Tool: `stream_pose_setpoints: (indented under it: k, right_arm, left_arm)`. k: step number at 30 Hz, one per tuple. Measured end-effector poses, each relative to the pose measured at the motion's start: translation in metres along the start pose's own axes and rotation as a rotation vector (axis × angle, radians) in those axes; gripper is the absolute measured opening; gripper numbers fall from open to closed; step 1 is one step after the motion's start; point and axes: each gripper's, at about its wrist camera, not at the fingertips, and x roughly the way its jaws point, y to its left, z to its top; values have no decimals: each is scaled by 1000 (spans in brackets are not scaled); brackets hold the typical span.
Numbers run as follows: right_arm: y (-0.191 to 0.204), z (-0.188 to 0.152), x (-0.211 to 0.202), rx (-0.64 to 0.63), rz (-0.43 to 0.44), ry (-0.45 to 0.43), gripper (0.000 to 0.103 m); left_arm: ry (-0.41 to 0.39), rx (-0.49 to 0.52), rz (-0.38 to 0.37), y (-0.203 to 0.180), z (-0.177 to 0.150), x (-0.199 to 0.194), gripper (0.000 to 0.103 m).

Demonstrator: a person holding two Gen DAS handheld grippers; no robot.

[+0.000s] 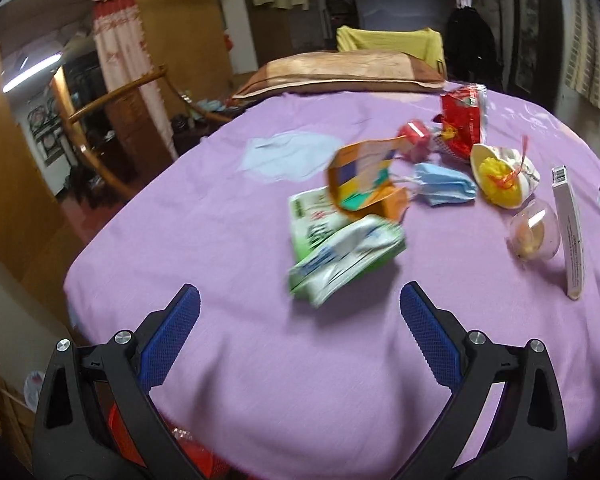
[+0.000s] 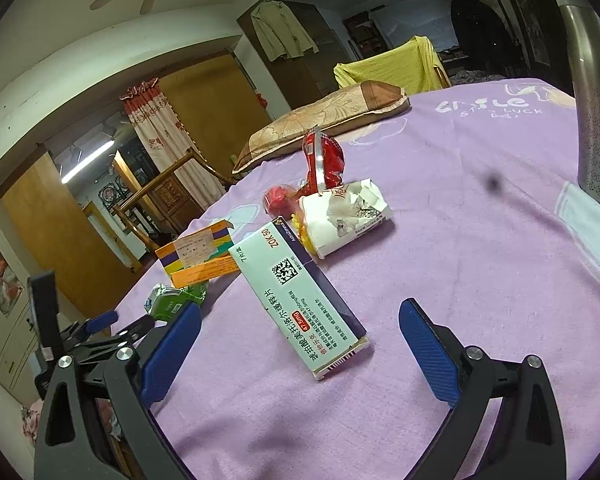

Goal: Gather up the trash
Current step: 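Bring both tools back over the table toward the green tea carton, then grasp the green tea carton with the left tool while the right tool grasps the medicine box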

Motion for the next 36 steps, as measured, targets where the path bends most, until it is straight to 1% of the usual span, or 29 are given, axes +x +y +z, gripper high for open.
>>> stream_pose_setpoints:
  k: [3, 6, 9, 10, 12, 14, 15, 18, 20, 23, 26, 29, 31, 33, 36]
  right_arm:
    - [-1, 0, 2, 7, 3, 7, 97]
    - [-3, 1, 3, 15, 6, 14, 97]
    - [-5, 1, 4, 29, 10, 23, 97]
    - [-5, 2, 5, 32, 12, 25, 97]
    - [-6, 2, 6, 39, 16, 30, 97]
    - [-7, 2, 6, 41, 18, 31, 97]
    - [-7, 2, 6, 41, 19, 31, 97]
    - [-6, 2, 6, 40, 20, 31, 97]
    - [-6, 2, 6, 38, 20, 32, 97]
    - [-5, 2, 6, 35, 16, 33, 97]
    - [-4, 2, 7, 34, 5, 39, 97]
    - [-4, 2, 9, 36, -4, 49, 97]
    - [-4, 2, 11, 38, -6, 55, 97]
    - [-4, 2, 11, 39, -5, 58, 97]
    - [-4, 3, 13, 40, -2, 62, 97]
  left_arm:
    - [8, 6, -34, -13, 13, 15, 96]
    - [39, -9, -45, -21, 25, 37, 96]
    - [75, -25, -31, -21, 30, 55, 96]
    - [99, -29, -9, -19, 31, 62, 97]
    - [128, -55, -2, -8, 31, 69, 97]
    - [114, -76, 6, 7, 26, 64, 97]
    - [99, -81, 22, 15, 23, 59, 96]
    - [55, -77, 100, 40, 8, 39, 96]
    - [51, -79, 111, 51, -1, 30, 96]
    - [50, -89, 76, 60, -12, 21, 96]
    - [37, -84, 50, 57, -13, 22, 96]
    - [47, -85, 27, 52, -8, 32, 96]
    - [72, -117, 16, 53, -3, 40, 96]
    - [86, -152, -16, 54, 3, 47, 96]
    - [83, -166, -11, 52, 14, 51, 96]
